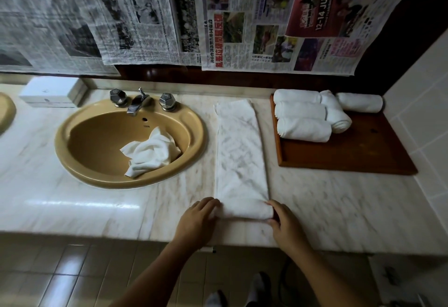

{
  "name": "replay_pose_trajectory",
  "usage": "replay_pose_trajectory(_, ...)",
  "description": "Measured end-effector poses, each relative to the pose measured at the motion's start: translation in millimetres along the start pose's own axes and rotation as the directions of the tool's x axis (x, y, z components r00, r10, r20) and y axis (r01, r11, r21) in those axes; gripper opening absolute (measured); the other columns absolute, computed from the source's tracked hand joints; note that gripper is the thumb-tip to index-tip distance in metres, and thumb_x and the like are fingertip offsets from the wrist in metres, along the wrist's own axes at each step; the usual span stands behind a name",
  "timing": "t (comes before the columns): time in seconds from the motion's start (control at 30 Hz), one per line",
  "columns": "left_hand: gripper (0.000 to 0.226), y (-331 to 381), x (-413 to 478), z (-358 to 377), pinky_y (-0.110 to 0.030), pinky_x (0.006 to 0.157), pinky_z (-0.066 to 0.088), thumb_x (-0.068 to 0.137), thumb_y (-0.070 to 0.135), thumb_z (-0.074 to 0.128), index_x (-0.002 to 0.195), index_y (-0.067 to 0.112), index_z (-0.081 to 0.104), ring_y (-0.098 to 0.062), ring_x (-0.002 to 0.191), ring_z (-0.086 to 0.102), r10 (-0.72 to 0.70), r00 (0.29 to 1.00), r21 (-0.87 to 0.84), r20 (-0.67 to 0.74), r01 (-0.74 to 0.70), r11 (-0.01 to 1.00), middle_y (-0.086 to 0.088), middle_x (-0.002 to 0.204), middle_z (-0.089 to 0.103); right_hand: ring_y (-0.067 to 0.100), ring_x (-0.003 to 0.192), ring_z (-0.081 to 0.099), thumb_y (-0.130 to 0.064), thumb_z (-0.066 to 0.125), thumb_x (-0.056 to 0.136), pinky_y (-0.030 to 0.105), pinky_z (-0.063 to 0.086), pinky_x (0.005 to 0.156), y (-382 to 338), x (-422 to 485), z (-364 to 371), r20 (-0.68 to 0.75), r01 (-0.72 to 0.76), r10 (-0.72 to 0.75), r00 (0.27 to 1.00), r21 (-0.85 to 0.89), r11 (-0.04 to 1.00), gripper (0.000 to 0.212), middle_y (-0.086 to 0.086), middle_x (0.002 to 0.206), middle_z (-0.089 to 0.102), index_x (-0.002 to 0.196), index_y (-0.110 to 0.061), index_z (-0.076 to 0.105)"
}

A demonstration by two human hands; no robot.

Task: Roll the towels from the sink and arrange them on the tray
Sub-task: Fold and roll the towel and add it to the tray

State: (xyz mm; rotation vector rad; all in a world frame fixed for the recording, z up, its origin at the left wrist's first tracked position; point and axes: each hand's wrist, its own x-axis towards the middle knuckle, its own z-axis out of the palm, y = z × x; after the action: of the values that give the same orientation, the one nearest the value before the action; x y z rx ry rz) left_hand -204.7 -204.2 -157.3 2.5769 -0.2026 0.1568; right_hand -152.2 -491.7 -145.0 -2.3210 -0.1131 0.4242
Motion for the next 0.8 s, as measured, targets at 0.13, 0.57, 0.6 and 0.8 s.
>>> replay_pose_trajectory(0.13, 0.04, 1.1, 3.0, -3.7, -0.031, 0.099, 0.051, 0.096, 0.034, 0.061, 0.134, 0.031, 0.053, -0.01, 0.117, 0.057, -0.14, 0.987, -0.145, 0.084, 0.151, 0.978, 0.009, 0.133, 0.059, 0.016, 0.135, 0.044, -0.021, 0.055, 0.103, 0.024, 0.037, 0.101, -7.4, 6.4, -9.7, 0.082, -0.106, 0.102, 0.991, 0.051, 0.993, 0.045, -0.003, 0.148, 0.047, 0.146, -0.026, 0.046)
replay_pose_trajectory(0.57, 0.035, 4.9, 17.2, 5.3, -0.037, 0.08, 0.04, 0.101, 0.053, 0.029, 0.093, 0.032, 0.055, -0.015, 0.085, 0.052, -0.321, 0.935, -0.23, 0.147, 0.348, 0.909, 0.011, 0.089, 0.057, -0.001, 0.084, 0.052, -0.045, 0.04, 0.105, 0.026, 0.043, 0.076, -31.2, 4.9, -12.6, 0.029, -0.223, 0.222, 0.975, 0.067, 0.972, 0.033, -0.001, 0.106, 0.063, 0.118, -0.025, 0.062)
replay_pose_trajectory(0.6, 0.036, 5.1, 17.5, 6.4, -0.037, 0.078, 0.039, 0.101, 0.054, 0.027, 0.089, 0.032, 0.053, -0.015, 0.082, 0.051, -0.325, 0.936, -0.216, 0.133, 0.347, 0.912, 0.011, 0.086, 0.055, 0.0, 0.083, 0.053, -0.044, 0.042, 0.105, 0.024, 0.043, 0.072, -32.3, 4.6, -10.9, -0.001, -0.211, 0.212, 0.977, 0.07, 0.975, 0.028, 0.0, 0.105, 0.064, 0.114, -0.027, 0.061)
replay_pose_trajectory(0.8, 0.039, 6.8, 19.2, 16.8, -0.033, 0.071, 0.036, 0.098, 0.055, 0.023, 0.079, 0.031, 0.046, -0.014, 0.073, 0.047, -0.373, 0.926, -0.158, 0.051, 0.376, 0.913, 0.012, 0.075, 0.048, 0.012, 0.101, 0.063, -0.037, 0.064, 0.096, 0.019, 0.049, 0.077, -23.8, -1.1, -5.3, -0.129, -0.094, 0.122, 0.984, 0.199, 0.975, 0.024, -0.009, 0.107, 0.064, 0.118, -0.028, 0.061)
